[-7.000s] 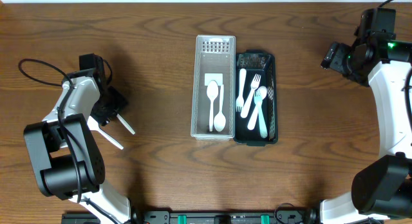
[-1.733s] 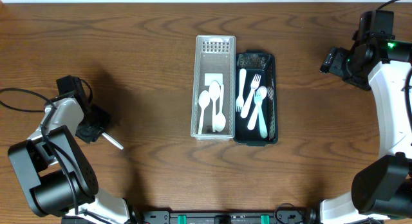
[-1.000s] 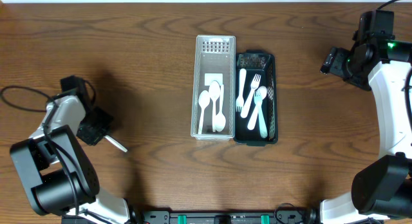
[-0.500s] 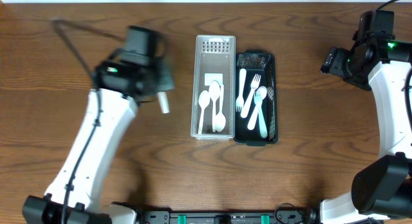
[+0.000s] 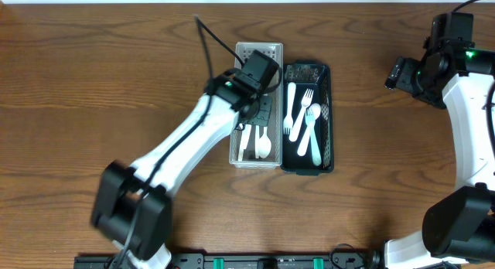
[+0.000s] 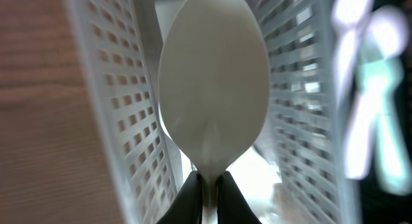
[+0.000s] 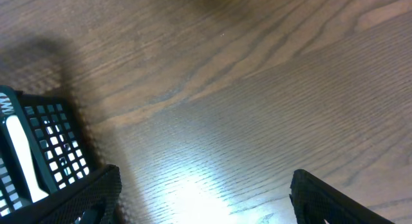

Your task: Pack container

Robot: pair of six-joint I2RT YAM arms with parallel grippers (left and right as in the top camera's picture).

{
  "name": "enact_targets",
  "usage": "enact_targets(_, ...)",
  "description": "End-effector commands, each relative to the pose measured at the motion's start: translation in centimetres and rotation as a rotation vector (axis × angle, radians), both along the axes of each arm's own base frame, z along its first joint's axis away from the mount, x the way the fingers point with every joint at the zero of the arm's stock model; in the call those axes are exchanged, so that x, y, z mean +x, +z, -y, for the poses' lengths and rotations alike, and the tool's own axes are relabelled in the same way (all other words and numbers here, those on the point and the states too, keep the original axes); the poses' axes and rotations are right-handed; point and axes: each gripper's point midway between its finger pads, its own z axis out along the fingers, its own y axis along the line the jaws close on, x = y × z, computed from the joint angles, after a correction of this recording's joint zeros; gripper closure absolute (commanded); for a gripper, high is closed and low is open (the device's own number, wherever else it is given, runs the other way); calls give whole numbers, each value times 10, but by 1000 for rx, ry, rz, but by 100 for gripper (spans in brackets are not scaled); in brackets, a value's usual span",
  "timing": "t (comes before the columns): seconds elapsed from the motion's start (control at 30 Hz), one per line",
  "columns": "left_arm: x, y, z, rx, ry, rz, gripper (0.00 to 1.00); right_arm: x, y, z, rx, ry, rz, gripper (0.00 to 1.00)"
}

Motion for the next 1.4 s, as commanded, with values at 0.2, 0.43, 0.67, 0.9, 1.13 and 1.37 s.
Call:
enact_targets(0.2, -1, -33, -4, 62, -10, -62, 86, -2, -2, 3, -17, 6, -11, 13)
enact_targets(0.43, 3, -23, -7, 72, -1, -31, 58, -2, -2, 3, -19, 10, -12, 13)
enact_targets(0.67, 20, 56, -43, 140, 78, 194, 50, 4, 0, 0, -29, 37, 9, 12)
enact_targets(0.9, 42, 124, -124, 77, 301, 355, 21, 40, 16, -46, -75, 225, 142, 1)
enact_targets(1.13, 67, 123, -215, 106, 532, 377, 2, 92, 49, -82, -131, 350, 390, 1)
enact_targets(1.37, 67, 119, -265, 132, 650, 363, 2, 101, 64, -72, -198, 310, 444, 1)
